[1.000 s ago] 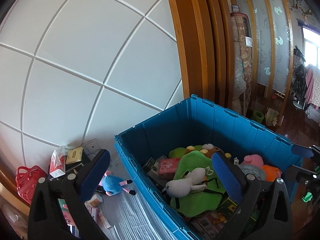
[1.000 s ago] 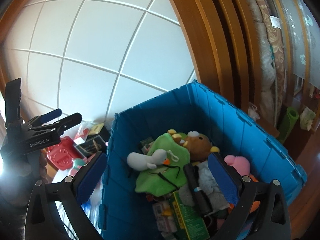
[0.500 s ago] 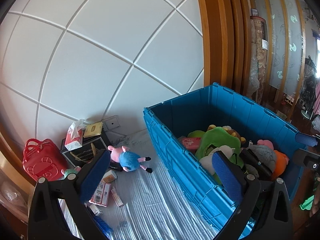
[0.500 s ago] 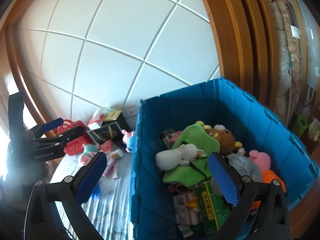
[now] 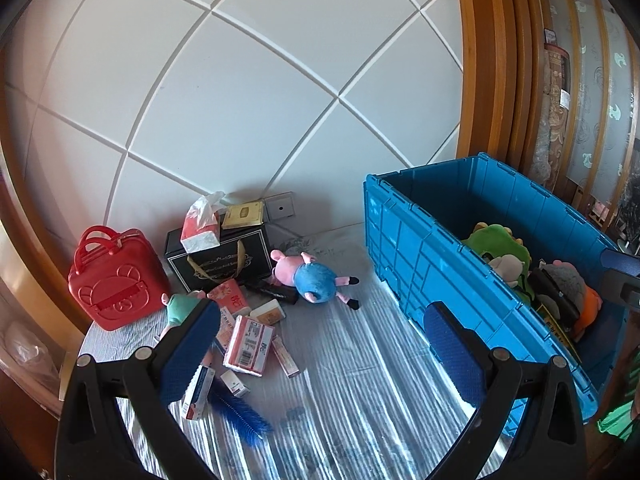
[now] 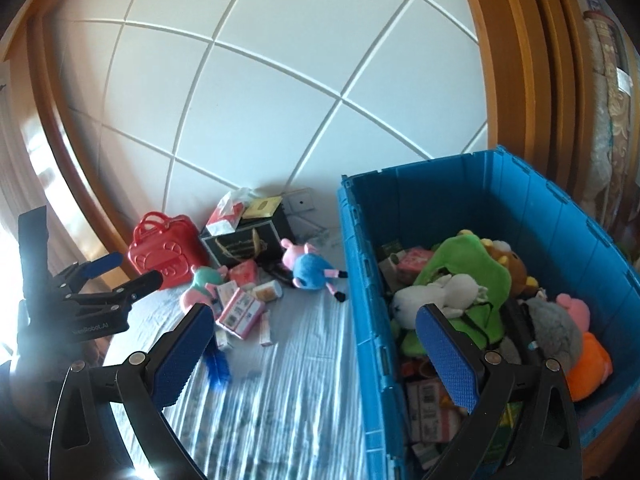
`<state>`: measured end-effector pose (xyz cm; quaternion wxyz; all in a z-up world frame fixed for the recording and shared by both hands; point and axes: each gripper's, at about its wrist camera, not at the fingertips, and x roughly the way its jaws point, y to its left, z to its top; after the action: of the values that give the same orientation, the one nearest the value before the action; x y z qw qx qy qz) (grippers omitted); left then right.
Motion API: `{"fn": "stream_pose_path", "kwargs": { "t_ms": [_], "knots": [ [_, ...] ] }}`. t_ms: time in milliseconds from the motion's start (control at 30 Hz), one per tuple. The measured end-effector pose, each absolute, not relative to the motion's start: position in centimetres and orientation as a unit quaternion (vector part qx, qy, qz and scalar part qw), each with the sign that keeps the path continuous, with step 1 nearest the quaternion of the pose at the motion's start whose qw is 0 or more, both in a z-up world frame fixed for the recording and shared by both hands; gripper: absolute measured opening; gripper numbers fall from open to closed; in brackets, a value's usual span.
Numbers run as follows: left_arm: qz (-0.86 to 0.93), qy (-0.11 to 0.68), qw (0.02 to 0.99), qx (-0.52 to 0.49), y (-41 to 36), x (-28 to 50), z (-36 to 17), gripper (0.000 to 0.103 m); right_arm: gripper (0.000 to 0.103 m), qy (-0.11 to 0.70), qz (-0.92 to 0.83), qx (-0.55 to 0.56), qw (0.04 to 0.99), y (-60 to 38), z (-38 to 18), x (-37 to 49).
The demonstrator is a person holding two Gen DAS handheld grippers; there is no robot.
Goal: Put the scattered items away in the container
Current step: 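Move both tools back over the bed toward the remaining items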
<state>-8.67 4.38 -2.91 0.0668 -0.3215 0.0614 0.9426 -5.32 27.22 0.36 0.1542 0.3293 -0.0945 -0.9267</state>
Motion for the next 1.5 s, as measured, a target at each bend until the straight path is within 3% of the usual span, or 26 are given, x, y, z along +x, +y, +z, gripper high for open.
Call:
{"fn": "stream_pose_path", "kwargs": {
  "t_ms": [767, 1500],
  "knots": [
    [0.921, 0.055, 0.030, -0.385, -14.4, -9.8, -13.1, 0.099, 0.102, -0.053, -0.897, 0.401, 0.177, 8.5, -6.0, -10.1],
    [0.880, 0.064, 0.036, -0.469, -24.0, -14.3, -31.9, 0.092, 0.102, -0.012, -0.844, 0.505, 0.180, -5.5, -25.0, -20.2]
  ]
}}
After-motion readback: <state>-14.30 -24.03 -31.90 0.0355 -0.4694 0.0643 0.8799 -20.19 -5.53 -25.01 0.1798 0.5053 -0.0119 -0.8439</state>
